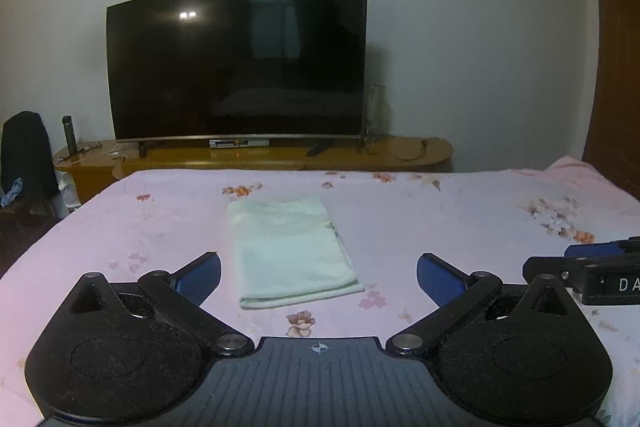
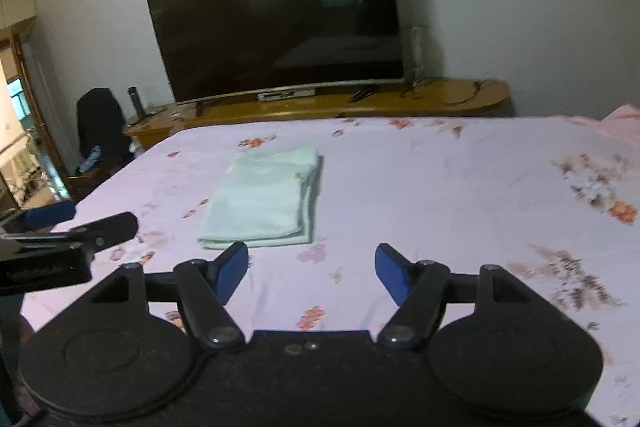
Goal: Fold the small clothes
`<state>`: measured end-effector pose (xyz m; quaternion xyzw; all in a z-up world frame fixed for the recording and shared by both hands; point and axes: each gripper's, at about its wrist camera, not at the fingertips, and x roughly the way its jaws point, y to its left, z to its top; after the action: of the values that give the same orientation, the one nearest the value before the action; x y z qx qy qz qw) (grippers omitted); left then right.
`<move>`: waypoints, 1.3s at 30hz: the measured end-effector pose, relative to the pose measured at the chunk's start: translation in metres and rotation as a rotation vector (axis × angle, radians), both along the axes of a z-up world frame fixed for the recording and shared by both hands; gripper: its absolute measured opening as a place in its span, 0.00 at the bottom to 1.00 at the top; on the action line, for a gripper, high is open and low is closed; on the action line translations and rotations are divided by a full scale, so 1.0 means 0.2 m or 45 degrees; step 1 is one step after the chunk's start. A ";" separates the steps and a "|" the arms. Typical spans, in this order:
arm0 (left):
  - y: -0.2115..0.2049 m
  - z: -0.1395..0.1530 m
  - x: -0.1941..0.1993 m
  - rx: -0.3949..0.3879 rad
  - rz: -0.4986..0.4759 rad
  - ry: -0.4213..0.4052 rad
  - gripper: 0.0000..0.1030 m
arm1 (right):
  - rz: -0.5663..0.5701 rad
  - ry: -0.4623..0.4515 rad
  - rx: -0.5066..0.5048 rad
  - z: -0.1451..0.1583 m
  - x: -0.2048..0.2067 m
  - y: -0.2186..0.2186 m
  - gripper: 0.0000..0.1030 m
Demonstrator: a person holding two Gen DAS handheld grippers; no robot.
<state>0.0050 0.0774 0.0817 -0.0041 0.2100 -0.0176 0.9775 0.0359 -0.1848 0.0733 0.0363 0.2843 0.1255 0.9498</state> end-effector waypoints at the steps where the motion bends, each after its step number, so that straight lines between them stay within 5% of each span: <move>1: 0.00 0.00 0.00 -0.008 -0.009 -0.005 1.00 | -0.004 -0.011 -0.006 0.00 -0.01 0.00 0.68; 39: -0.05 0.03 0.01 -0.023 -0.061 -0.027 1.00 | -0.036 -0.081 -0.065 0.03 -0.01 0.03 0.70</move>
<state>0.0061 0.0666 0.0880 -0.0077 0.1995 -0.0430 0.9789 0.0344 -0.1796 0.0795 0.0120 0.2565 0.1057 0.9607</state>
